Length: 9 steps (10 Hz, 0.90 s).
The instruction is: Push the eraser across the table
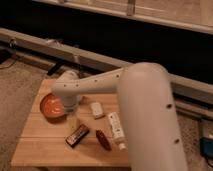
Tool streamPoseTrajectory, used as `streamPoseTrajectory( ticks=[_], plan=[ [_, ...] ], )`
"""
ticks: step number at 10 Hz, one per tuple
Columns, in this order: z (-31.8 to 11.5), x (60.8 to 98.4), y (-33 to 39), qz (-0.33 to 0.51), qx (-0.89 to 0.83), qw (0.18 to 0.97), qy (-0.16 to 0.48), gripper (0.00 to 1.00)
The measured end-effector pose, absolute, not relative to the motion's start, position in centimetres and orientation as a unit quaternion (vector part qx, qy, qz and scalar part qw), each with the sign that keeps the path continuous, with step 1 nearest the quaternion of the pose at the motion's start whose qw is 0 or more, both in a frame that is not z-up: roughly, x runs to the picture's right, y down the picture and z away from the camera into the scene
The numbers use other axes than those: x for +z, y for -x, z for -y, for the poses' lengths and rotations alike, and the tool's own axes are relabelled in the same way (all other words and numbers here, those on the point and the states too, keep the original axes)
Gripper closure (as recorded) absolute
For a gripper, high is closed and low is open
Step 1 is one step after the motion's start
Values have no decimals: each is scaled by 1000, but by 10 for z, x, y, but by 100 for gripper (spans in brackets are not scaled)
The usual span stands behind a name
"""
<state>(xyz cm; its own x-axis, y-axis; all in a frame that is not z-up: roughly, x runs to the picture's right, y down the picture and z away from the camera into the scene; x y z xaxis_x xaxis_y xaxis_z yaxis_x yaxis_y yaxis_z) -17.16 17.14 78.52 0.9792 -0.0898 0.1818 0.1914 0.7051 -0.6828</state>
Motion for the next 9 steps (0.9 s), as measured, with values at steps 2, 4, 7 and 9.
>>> streamPoseTrajectory(
  ticks=[2,4,7,9],
  plan=[
    [-176,766,148,57,-55,924,375,20],
    [-185,760,145,53,-46,921,383,20],
    [-201,762,143,45,-37,915,399,20],
    [-214,763,141,41,-29,911,410,20]
  ],
)
